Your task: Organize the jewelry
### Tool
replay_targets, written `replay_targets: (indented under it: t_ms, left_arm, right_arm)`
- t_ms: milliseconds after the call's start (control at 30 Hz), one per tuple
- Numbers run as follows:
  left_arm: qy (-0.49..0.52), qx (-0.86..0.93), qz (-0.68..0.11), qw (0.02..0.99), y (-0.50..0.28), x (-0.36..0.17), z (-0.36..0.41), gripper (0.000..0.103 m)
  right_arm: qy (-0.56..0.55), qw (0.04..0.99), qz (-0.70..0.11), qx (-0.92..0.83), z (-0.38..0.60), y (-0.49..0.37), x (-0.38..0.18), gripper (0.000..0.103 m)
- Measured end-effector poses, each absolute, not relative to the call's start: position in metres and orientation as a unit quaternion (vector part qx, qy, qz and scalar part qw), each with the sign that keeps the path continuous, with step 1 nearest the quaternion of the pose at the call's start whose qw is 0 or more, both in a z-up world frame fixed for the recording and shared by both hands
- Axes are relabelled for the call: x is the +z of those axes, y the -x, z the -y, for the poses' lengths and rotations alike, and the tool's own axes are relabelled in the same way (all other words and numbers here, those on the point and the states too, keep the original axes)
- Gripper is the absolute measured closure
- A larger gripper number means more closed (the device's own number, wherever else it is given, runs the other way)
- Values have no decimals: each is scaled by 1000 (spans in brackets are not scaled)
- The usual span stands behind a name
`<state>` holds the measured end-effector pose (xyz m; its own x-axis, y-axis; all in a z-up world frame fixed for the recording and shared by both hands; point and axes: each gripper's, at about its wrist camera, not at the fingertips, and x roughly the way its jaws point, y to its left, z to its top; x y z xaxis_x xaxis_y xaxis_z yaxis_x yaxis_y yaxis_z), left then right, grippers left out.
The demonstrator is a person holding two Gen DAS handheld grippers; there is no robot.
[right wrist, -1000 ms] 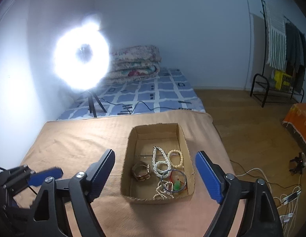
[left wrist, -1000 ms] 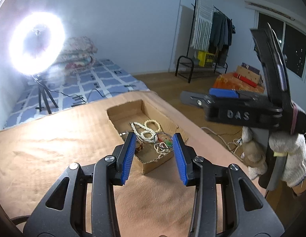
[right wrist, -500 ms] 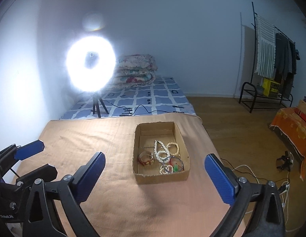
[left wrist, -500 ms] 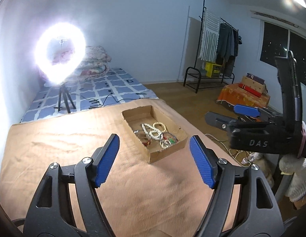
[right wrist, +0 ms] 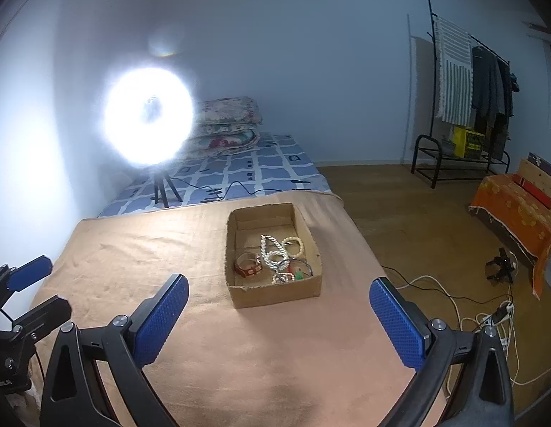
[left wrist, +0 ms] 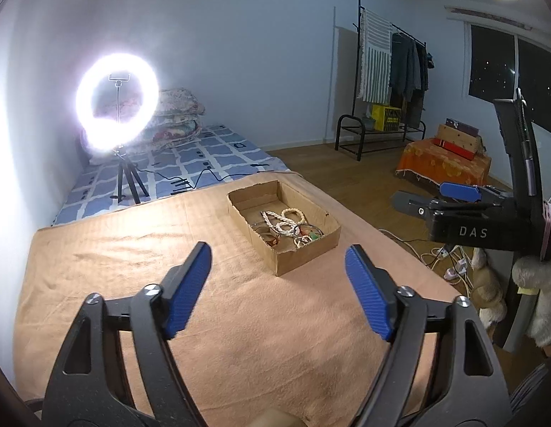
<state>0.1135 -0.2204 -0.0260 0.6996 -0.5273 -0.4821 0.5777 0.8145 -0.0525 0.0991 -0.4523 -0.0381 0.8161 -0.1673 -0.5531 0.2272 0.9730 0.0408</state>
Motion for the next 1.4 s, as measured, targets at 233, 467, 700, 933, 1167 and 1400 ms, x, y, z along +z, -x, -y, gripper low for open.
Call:
replay_targets:
  t_ms: [233,467,700,933,1167,1400]
  left_arm:
    - [-57,-293,-241,923,-108,-25,220,19]
    - [-54,-290,-236,926,-107,-22,214,7]
    - [-53,-286,-237,927,-109,-19,211,3]
    - [-54,-286,-238,927,-110,-18,210,3]
    - [-56,-286,-236,927,-111,-17,210,3]
    - [-57,-286,-235,927,-111,-17,210,3]
  right_arm:
    - [-50,950,-285,-115,454,-98,-41,0]
    - [-55,950,-285,-116,452,-99,-42,0]
    - [-55,950,-284,-116,451,-98,-42,0]
    - [-54,950,-284,-116,451,-98,-42,0]
    - [-54,950,-286,-114,448,-100,-43,0]
    - [-56,950,-285,-112,448,-101,-43,0]
